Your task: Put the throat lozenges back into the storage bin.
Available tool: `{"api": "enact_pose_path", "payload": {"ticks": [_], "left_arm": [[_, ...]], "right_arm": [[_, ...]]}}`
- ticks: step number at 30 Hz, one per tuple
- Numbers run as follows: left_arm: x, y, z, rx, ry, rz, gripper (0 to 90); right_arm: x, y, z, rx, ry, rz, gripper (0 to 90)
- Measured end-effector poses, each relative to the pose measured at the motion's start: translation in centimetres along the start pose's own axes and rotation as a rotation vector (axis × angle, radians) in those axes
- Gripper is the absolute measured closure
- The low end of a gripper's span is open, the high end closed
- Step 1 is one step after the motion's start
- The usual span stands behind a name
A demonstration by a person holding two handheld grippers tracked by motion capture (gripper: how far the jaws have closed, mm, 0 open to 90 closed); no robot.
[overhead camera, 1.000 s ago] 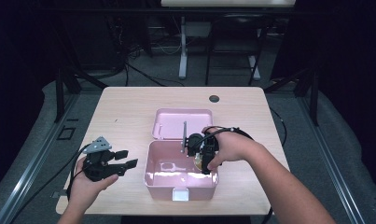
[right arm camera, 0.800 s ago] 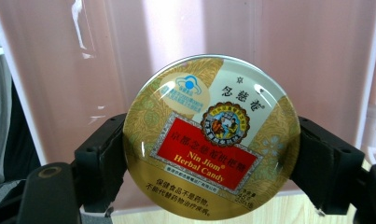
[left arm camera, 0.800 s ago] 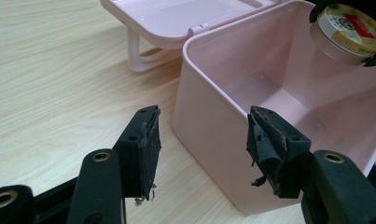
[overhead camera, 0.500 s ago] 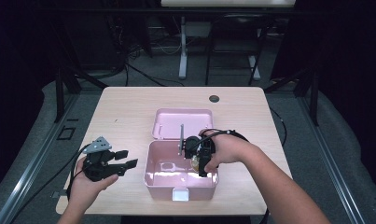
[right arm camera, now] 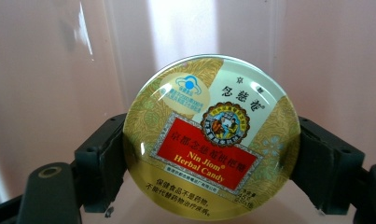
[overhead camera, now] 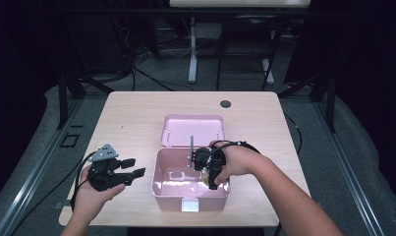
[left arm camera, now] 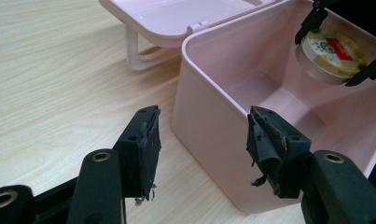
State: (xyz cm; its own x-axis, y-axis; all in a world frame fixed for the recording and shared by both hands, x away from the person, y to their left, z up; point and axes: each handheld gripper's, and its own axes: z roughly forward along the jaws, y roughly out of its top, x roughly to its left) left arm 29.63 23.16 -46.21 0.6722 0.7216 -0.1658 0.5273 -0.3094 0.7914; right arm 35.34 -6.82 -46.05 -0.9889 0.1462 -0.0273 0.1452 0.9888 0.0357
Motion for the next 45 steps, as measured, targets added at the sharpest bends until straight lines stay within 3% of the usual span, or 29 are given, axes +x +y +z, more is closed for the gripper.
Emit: {"api": "enact_pose_path", "payload": {"ticks": [9, 25, 45], "left_arm": [[0.0, 0.0, 0.1, 0.001, -0.001, -0.004, 44.0], [0.0, -0.1, 0.2, 0.004, -0.001, -0.003, 44.0], [-0.1, -0.1, 0.3, 0.011, -0.001, 0.003, 44.0]], "right_arm": [[0.0, 0.3, 1.4, 0.042, -0.019, -0.014, 19.7], [0.1, 0.2, 3.1, 0.073, -0.009, -0.014, 19.7], [0.3, 0.4, 3.3, 0.070, -0.022, -0.037, 19.7]]}}
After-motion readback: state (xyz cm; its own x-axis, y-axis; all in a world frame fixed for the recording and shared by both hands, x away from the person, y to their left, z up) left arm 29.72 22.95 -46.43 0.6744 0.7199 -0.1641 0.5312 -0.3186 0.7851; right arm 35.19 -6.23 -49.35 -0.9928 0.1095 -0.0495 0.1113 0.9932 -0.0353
